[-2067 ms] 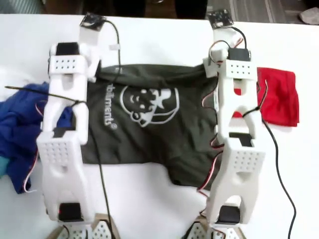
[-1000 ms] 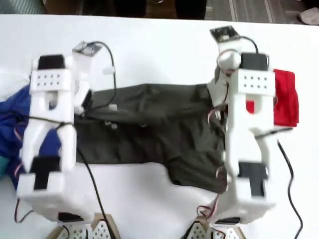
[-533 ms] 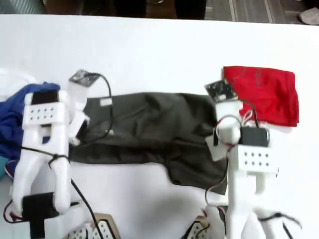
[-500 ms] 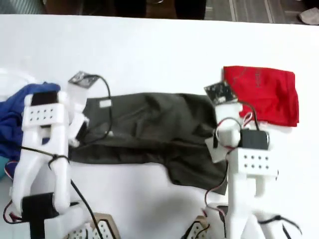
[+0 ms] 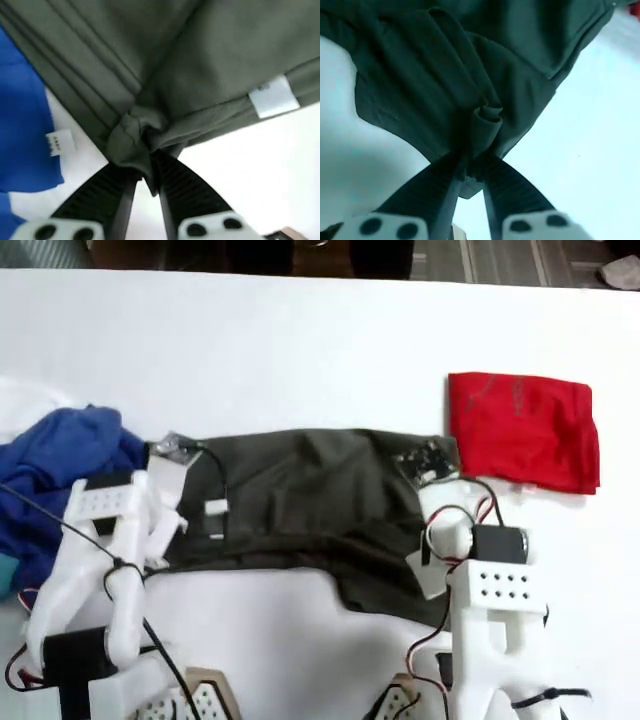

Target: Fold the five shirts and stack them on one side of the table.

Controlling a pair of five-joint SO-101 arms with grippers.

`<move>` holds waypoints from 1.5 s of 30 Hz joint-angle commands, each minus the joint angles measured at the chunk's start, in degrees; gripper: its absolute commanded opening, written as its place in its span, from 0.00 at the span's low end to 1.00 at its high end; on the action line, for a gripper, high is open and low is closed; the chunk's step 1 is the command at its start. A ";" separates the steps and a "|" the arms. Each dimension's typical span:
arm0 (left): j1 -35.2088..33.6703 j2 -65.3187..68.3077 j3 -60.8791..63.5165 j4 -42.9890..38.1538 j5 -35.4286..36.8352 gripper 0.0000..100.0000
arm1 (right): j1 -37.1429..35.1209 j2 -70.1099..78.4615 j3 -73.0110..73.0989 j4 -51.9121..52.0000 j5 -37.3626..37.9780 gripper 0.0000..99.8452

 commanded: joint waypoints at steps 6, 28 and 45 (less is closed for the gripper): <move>-0.53 -2.11 0.04 -1.93 -3.16 0.03 | 9.80 -1.36 3.52 -5.32 7.30 0.02; -2.37 -2.64 -1.10 1.23 -3.16 0.21 | 11.47 -1.80 0.79 0.84 11.25 0.15; 0.09 1.23 -34.24 13.71 3.08 0.05 | 1.63 1.98 -21.54 -9.27 -2.20 0.02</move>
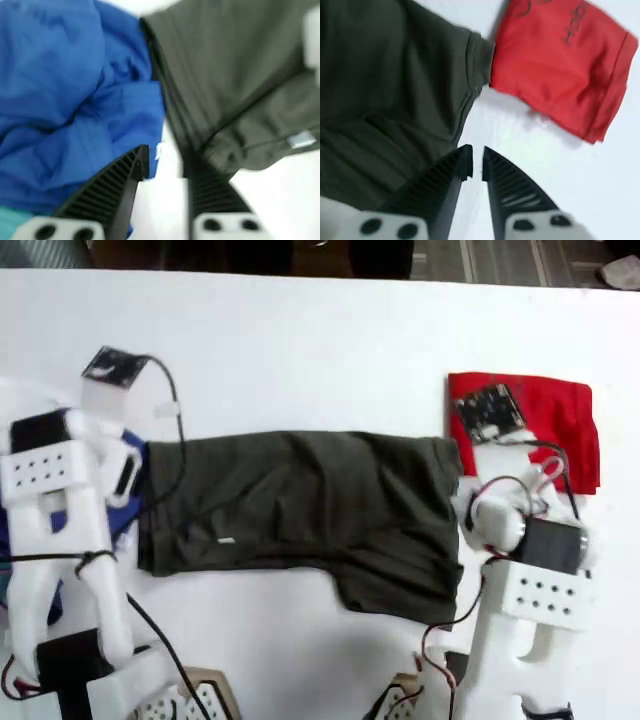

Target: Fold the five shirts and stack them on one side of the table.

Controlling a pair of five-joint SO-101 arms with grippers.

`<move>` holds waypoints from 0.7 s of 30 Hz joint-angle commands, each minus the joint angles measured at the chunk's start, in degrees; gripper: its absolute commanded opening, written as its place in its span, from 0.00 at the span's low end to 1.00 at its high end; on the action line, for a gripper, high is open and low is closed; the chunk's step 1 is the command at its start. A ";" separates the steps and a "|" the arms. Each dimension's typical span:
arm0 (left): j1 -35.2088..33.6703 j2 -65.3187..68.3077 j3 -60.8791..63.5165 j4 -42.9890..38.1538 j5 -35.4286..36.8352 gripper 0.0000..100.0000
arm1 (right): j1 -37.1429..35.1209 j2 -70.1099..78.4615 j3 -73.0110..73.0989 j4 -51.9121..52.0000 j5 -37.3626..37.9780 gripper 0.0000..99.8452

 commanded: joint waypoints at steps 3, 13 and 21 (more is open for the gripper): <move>8.62 8.26 -3.47 -5.63 6.24 0.03 | -9.63 8.92 -2.11 -7.96 -4.48 0.02; 9.23 34.20 -21.58 -7.47 12.31 0.02 | -13.14 42.68 -21.63 -14.02 -14.42 0.02; 5.71 47.91 -34.59 -6.86 12.40 0.02 | -11.56 66.33 -33.93 -14.02 -14.86 0.02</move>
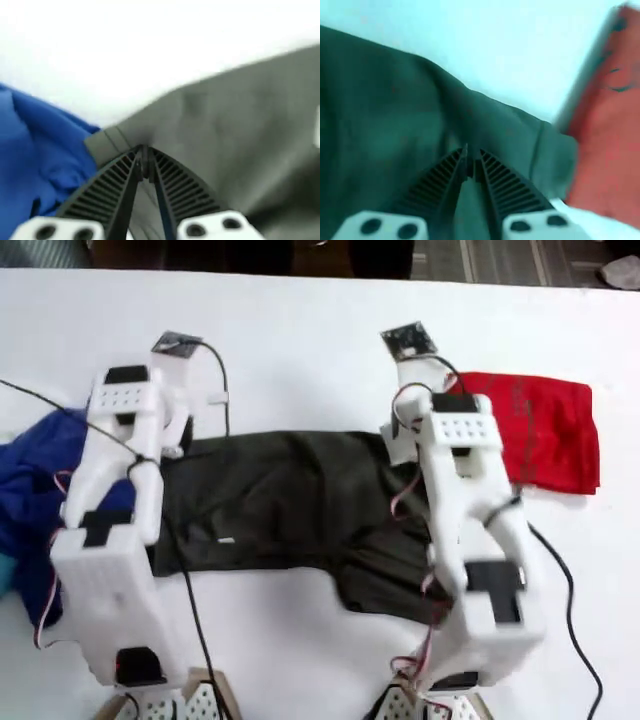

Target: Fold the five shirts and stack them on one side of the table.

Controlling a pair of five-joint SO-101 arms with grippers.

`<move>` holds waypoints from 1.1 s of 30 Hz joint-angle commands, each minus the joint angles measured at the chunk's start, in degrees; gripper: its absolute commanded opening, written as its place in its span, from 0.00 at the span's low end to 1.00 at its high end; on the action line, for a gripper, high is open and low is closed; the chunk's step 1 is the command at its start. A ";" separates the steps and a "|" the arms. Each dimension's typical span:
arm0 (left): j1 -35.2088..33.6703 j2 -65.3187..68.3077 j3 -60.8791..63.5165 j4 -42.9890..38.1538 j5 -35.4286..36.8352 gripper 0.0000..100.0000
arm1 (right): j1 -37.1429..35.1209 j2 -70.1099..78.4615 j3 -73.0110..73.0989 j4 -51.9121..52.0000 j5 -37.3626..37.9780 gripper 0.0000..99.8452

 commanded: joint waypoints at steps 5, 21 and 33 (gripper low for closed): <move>-5.54 11.60 -18.07 3.16 0.26 0.02 | 3.74 12.88 -12.31 -1.10 -0.18 0.02; -5.54 28.31 -64.57 28.48 0.09 0.02 | 4.97 15.43 -27.69 9.89 -0.26 0.02; -5.10 -1.67 -29.49 28.40 -4.92 0.02 | 4.70 -3.47 -27.60 21.85 0.18 0.02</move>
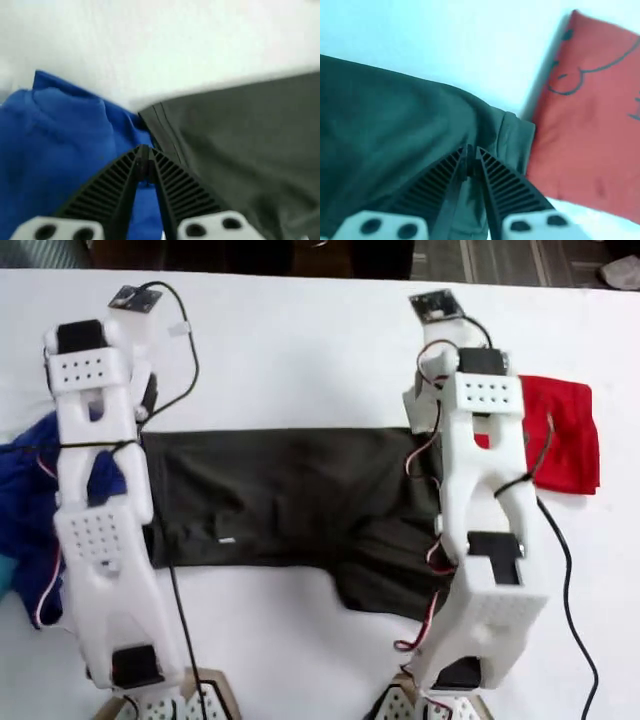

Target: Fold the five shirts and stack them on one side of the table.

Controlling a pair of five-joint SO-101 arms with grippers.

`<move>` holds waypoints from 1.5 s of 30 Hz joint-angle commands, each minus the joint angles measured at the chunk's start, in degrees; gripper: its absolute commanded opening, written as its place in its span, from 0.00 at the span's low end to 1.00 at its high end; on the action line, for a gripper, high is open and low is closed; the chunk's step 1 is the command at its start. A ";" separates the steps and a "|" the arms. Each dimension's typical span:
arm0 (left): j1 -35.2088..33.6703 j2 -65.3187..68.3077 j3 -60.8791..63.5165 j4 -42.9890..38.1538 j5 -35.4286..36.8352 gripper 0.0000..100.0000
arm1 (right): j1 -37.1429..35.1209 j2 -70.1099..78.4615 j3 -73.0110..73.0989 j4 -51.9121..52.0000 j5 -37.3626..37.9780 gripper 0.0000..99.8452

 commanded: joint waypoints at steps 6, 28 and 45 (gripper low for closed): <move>1.14 -32.62 43.21 -5.27 -2.20 0.02 | -0.22 -12.35 -2.55 6.64 0.26 0.02; 3.43 -61.71 97.01 -35.25 1.05 0.02 | -3.65 -14.64 -2.46 15.69 -0.09 0.02; 0.70 -62.07 100.18 -41.76 1.41 0.02 | -3.65 -15.16 5.27 15.34 0.09 0.02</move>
